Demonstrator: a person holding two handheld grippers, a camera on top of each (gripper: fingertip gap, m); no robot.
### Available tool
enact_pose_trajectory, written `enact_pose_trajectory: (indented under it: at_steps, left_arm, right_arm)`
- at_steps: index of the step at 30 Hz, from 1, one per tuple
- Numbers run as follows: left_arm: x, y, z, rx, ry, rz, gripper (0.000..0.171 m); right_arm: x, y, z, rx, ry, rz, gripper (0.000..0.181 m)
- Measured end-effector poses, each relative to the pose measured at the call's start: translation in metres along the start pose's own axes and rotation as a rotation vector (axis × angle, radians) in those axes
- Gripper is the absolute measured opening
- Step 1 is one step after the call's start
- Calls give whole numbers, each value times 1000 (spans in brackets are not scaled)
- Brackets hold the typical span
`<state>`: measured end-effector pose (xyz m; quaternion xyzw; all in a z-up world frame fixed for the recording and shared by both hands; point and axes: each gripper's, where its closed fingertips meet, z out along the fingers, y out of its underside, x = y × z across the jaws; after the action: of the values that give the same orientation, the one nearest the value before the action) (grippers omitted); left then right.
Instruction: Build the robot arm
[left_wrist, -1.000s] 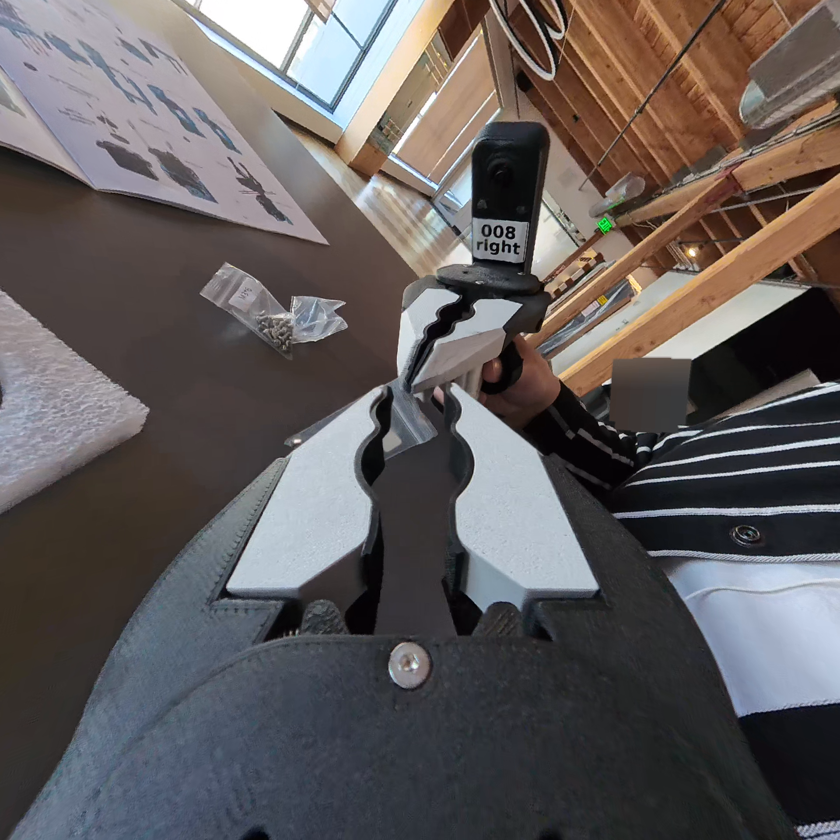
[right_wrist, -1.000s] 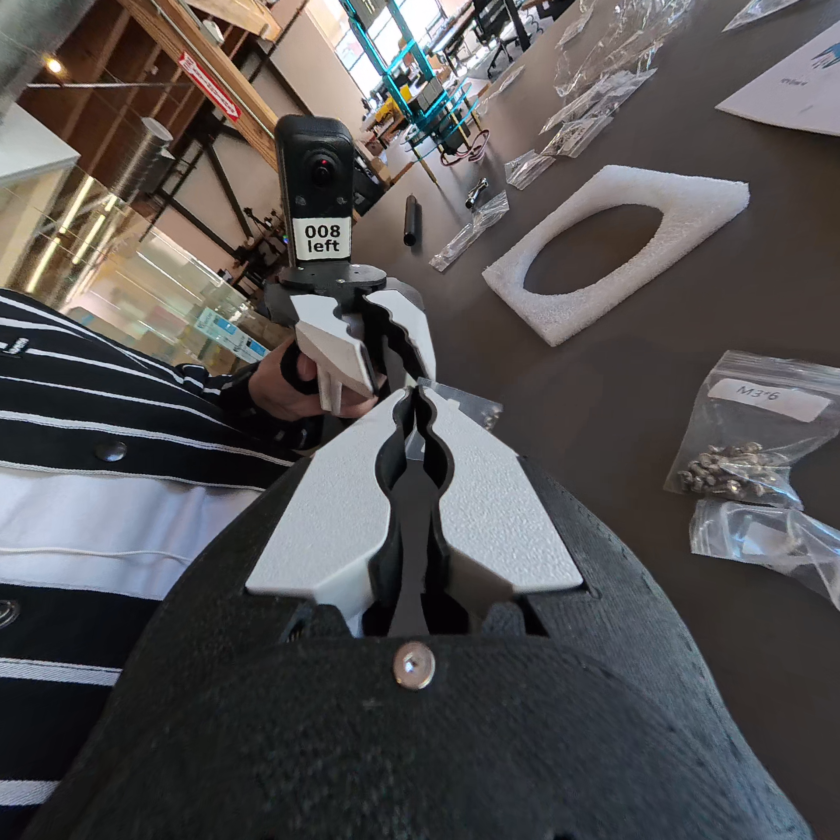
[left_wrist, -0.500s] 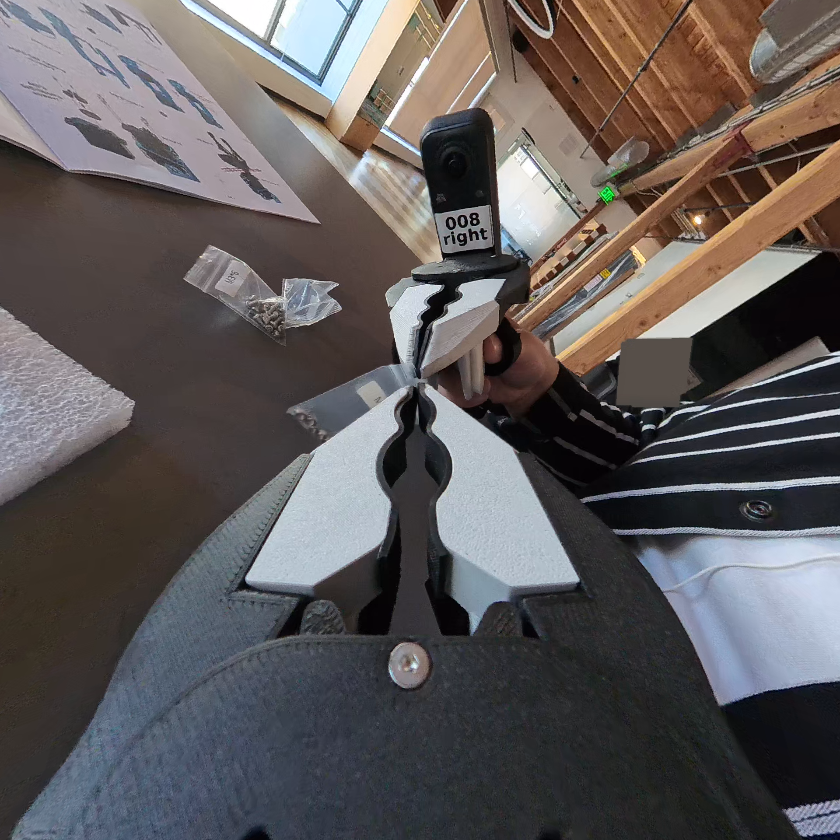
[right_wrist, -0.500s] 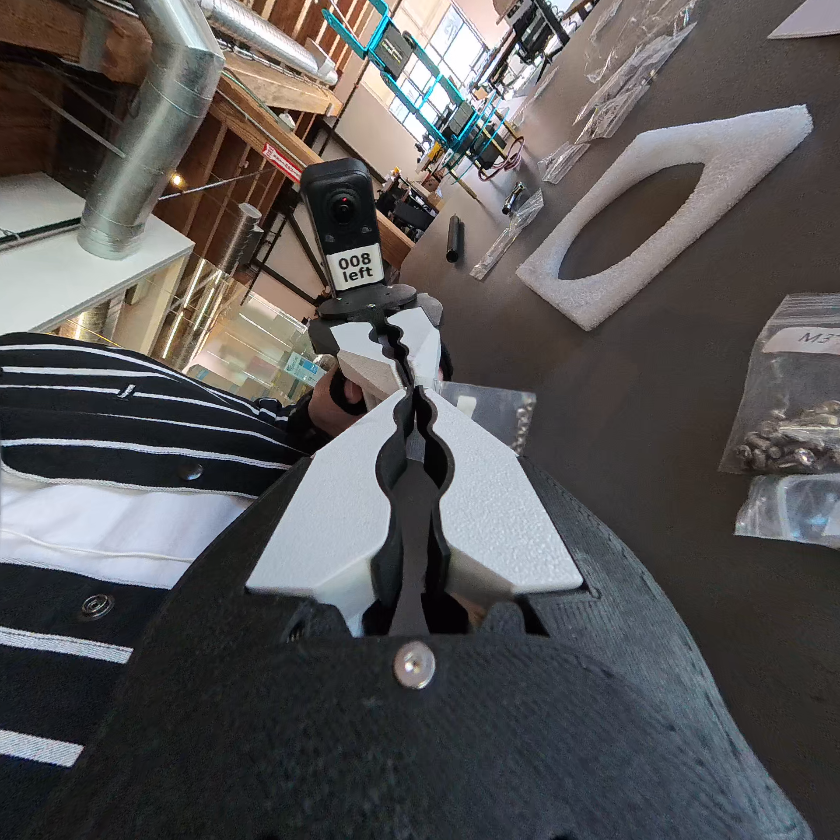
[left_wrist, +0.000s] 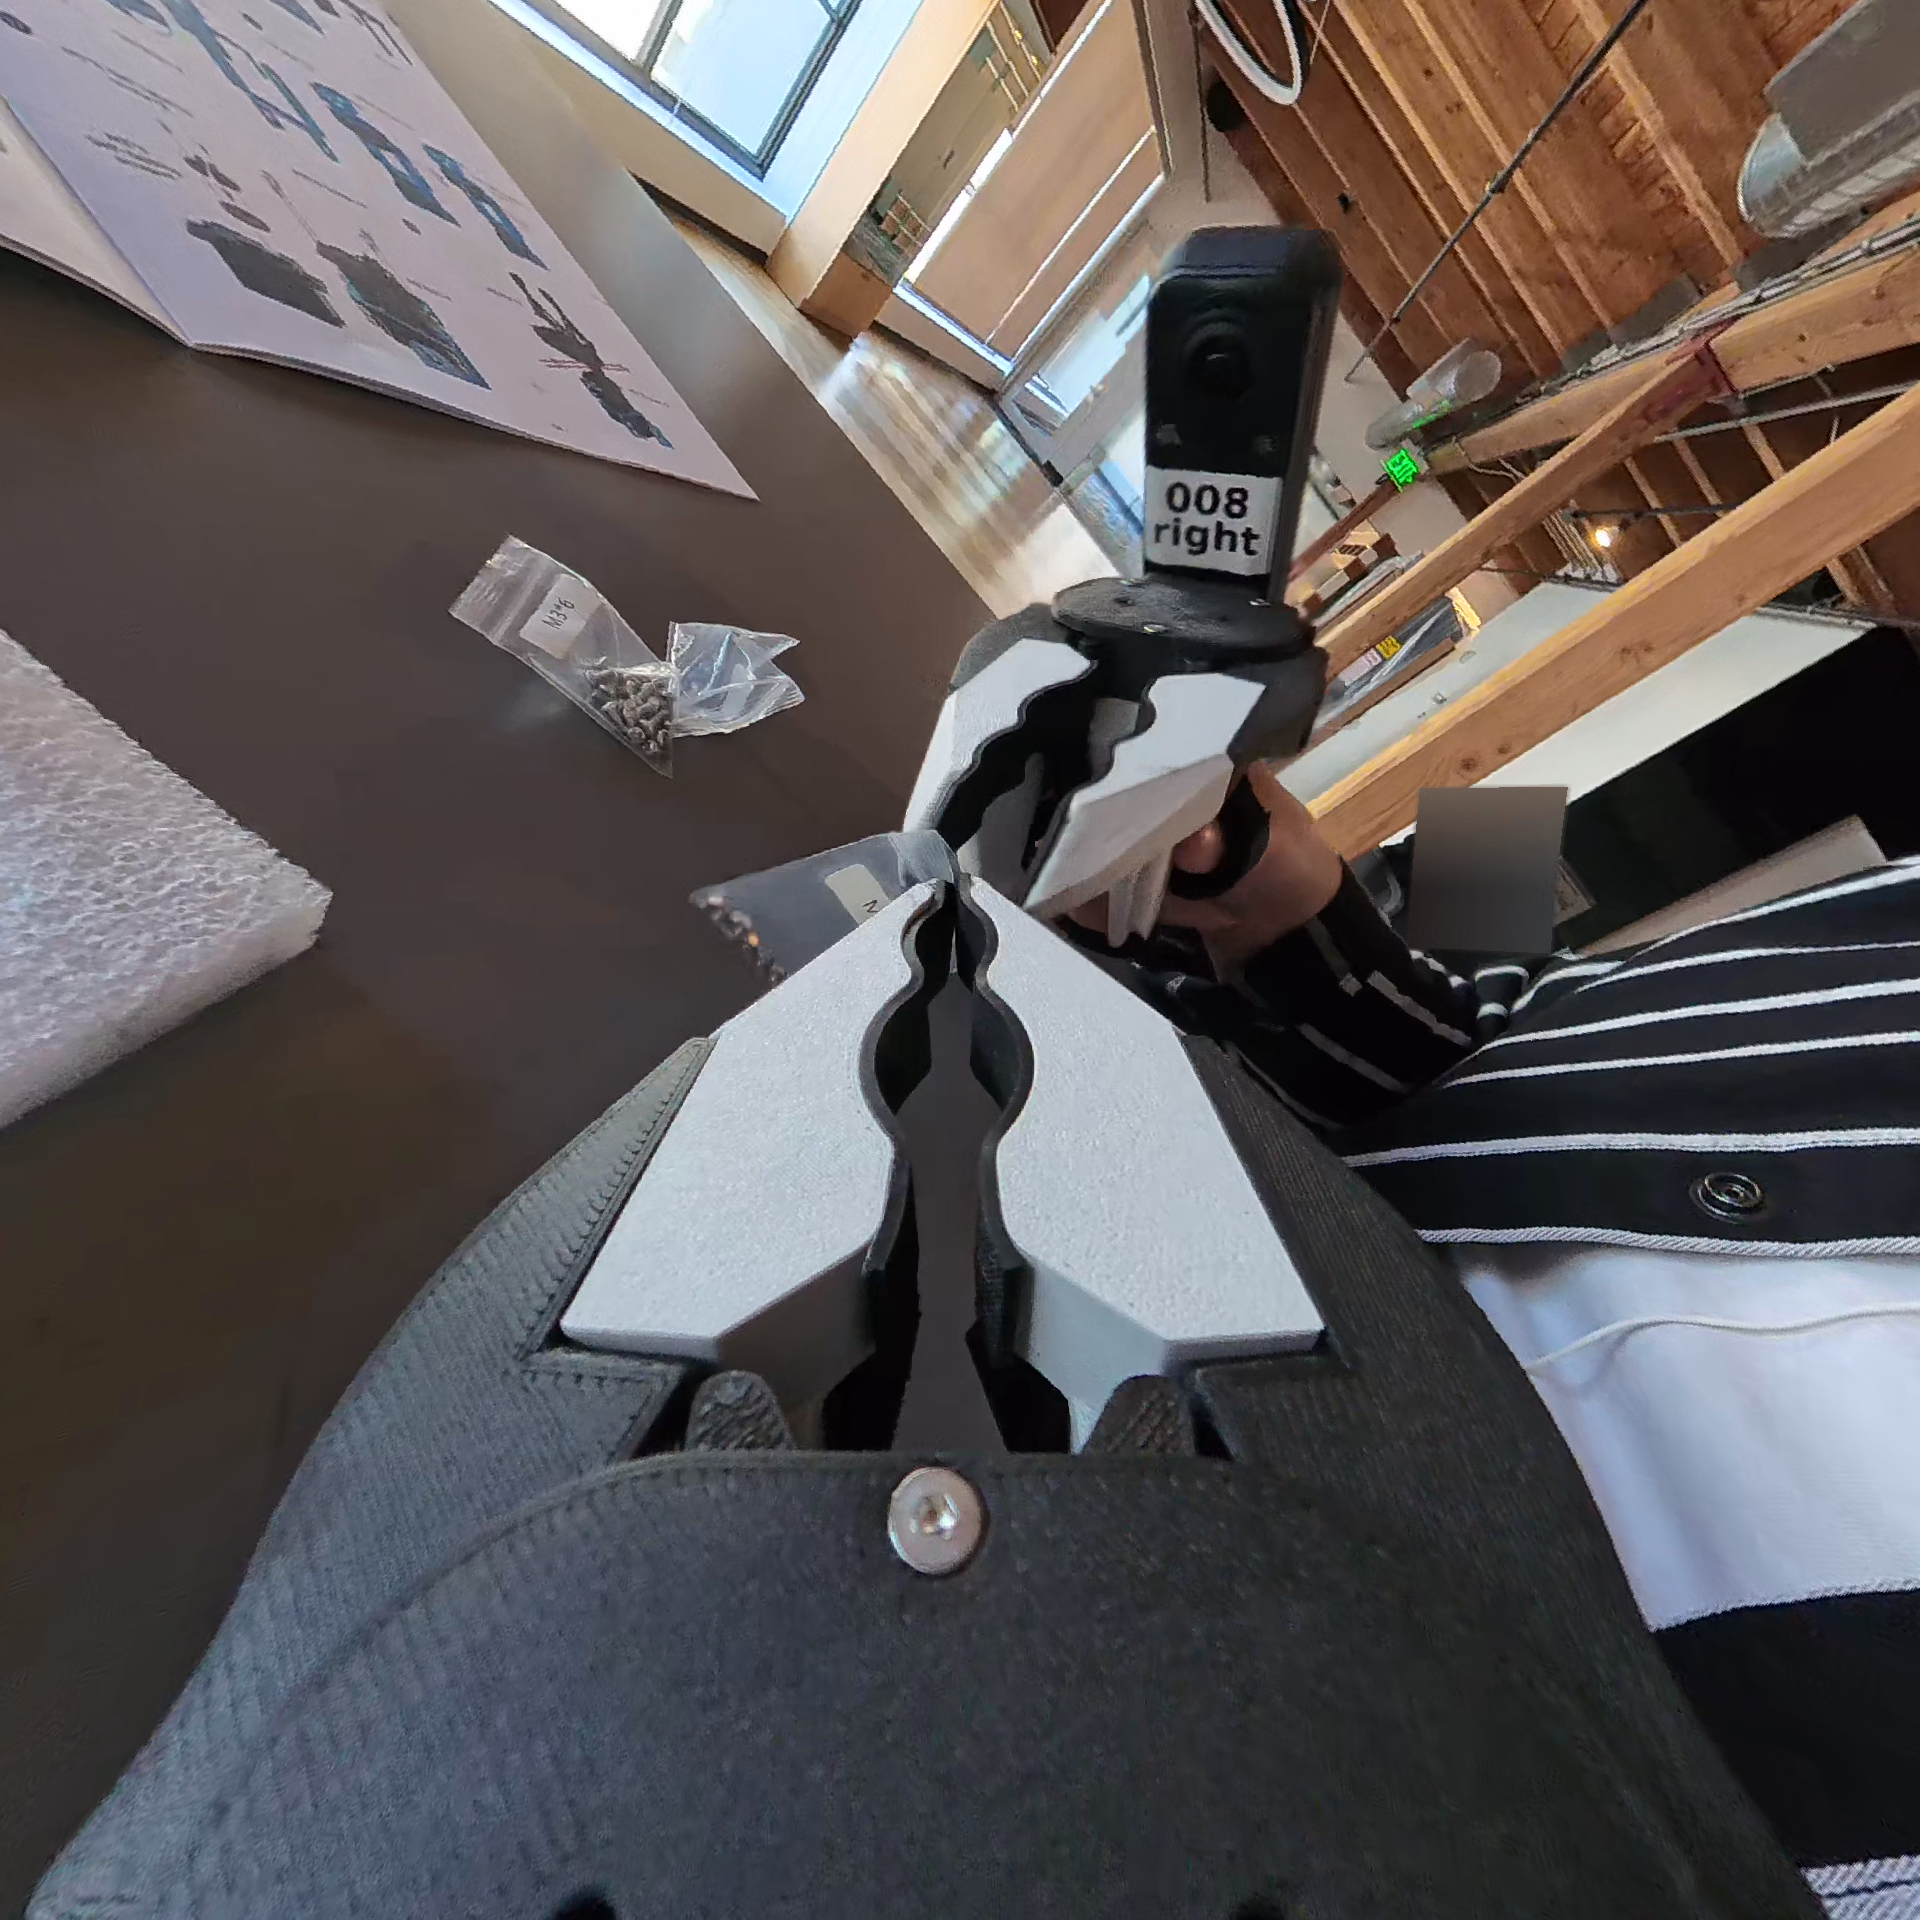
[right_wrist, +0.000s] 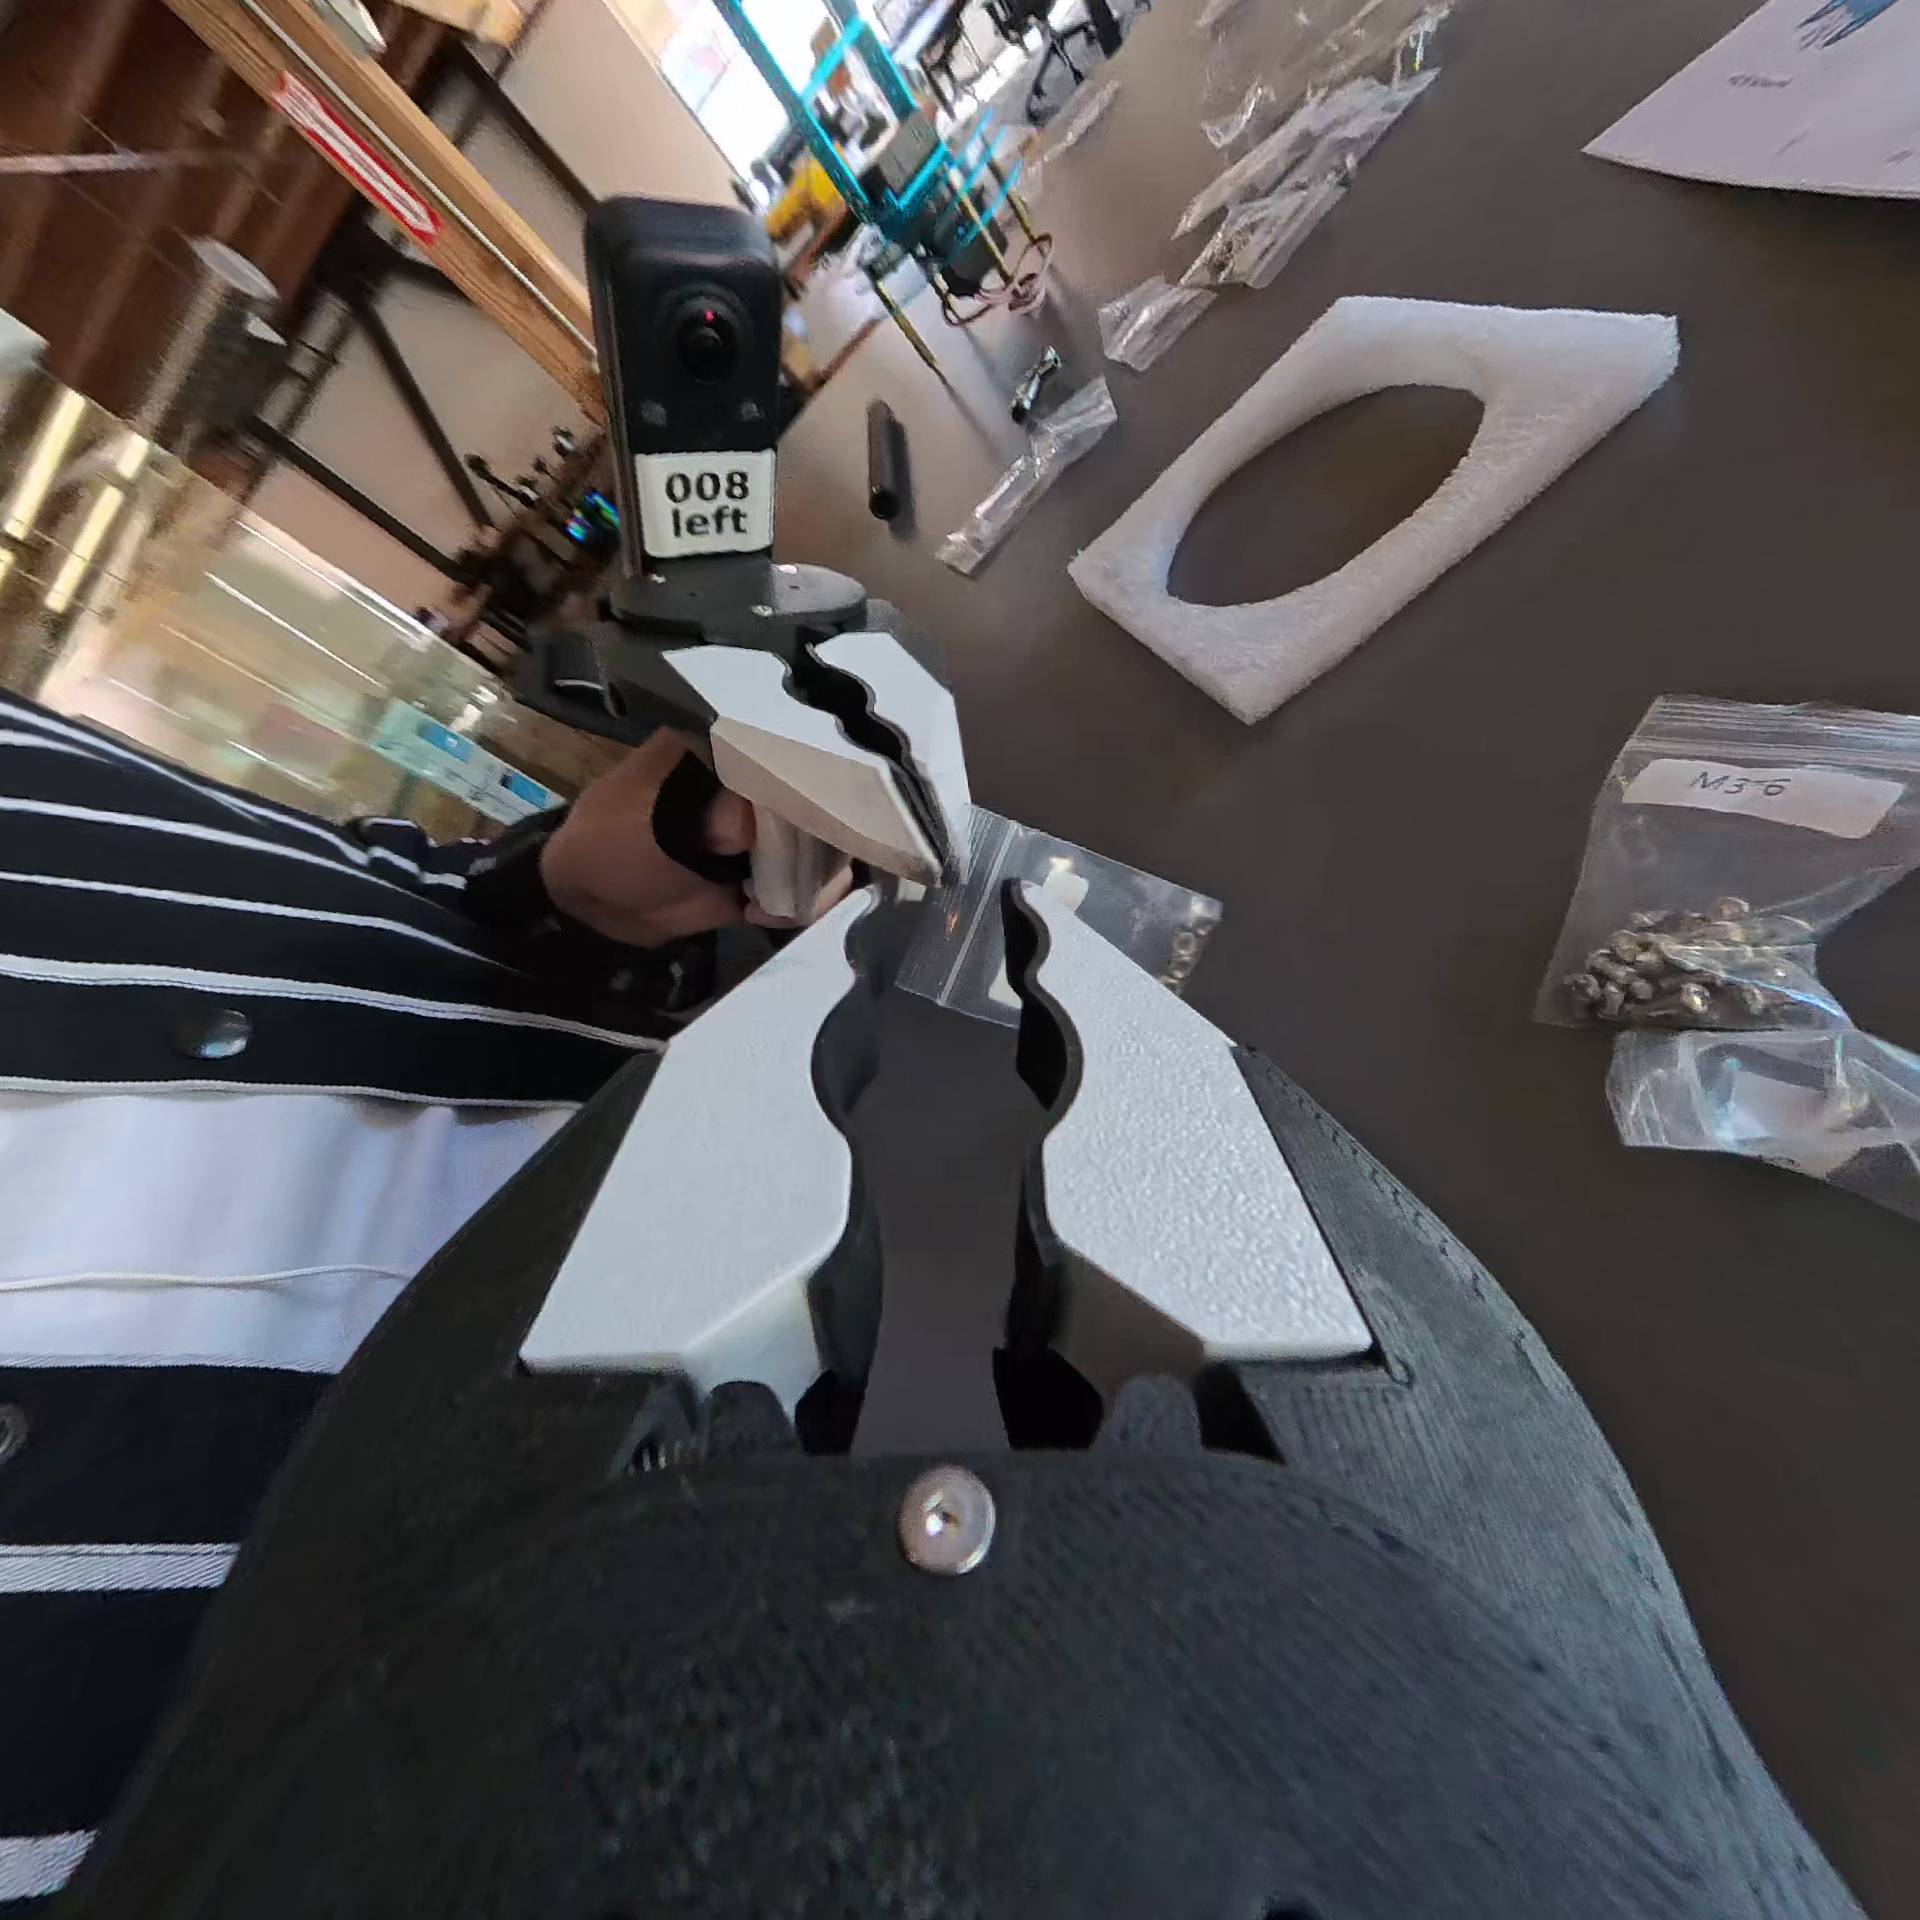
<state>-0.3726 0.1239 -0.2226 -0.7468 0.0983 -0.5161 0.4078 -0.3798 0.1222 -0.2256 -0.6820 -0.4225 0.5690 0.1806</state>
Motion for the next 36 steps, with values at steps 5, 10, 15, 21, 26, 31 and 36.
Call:
enact_pose_trajectory:
  at_steps: [5, 10, 15, 21, 26, 31, 36]
  left_arm:
    - [3, 4, 5, -24, -3, 15, 0]
    - [6, 5, 6, -37, -9, 40, 0]
    - [7, 8, 4, -48, -20, 60, 0]
    - [8, 9, 3, -51, -24, 81, 0]
    - [7, 8, 2, -41, -23, 67, 0]
    - [9, 9, 3, -52, -23, 75, 0]
    - [9, 10, 5, -63, -31, 99, 0]
  right_arm:
    - [-1, 6, 1, -29, 49, -15, 16]
    - [-3, 8, -1, -39, 50, -15, 11]
    - [-5, 8, -3, -8, -16, 52, 9]
    - [-5, 6, -5, 16, -52, 96, 0]
    - [-7, 8, -3, -13, -20, 71, 12]
    - [-6, 14, 0, -52, 19, 34, 13]
    - [-7, 14, -2, -32, -24, 78, 10]
